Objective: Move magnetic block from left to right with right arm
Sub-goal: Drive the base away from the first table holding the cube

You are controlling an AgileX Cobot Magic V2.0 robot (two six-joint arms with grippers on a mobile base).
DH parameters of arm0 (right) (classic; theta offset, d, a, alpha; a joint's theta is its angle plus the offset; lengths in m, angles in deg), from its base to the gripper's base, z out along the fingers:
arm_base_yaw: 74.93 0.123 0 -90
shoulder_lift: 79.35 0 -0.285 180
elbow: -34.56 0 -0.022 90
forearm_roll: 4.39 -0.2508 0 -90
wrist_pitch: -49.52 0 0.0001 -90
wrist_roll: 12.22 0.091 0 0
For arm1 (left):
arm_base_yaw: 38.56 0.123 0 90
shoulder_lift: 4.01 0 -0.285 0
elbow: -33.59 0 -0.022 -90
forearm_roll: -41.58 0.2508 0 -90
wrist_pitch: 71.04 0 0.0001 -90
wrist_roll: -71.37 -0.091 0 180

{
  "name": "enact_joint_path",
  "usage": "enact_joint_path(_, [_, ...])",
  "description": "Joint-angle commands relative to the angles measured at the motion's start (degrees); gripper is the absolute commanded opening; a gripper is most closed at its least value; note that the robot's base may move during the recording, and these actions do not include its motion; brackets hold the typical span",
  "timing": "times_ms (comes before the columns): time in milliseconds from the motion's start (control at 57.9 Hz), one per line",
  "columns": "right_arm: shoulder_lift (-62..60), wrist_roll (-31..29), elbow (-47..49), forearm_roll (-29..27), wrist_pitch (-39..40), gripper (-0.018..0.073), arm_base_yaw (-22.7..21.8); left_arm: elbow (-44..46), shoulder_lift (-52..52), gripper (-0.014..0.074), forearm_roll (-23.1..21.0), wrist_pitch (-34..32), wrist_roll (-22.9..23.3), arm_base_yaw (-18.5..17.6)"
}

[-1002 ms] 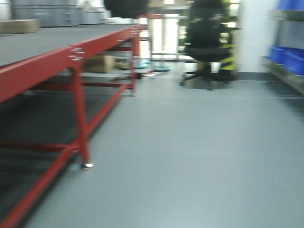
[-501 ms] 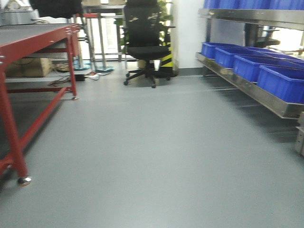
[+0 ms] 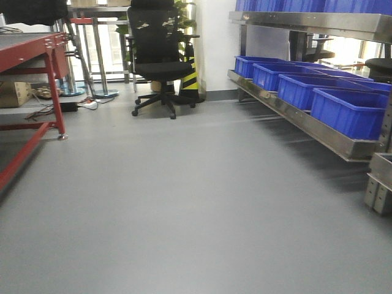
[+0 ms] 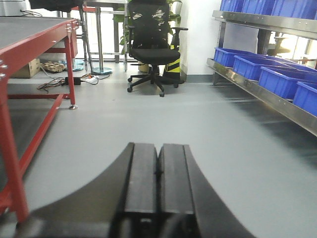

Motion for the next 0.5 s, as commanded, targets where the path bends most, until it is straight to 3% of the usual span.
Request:
enact_joint_path(0, [0.7, -0.6, 1.5, 0.1, 5.2, 0.0204, -0.2, -0.5, 0.8, -0.0126, -0.3, -4.8, 0.4, -0.5])
enact_joint_path(484, [0.7, -0.6, 1.5, 0.1, 5.2, 0.0204, -0.2, -0.5, 0.8, -0.0126, -0.3, -4.8, 0.4, -0.5])
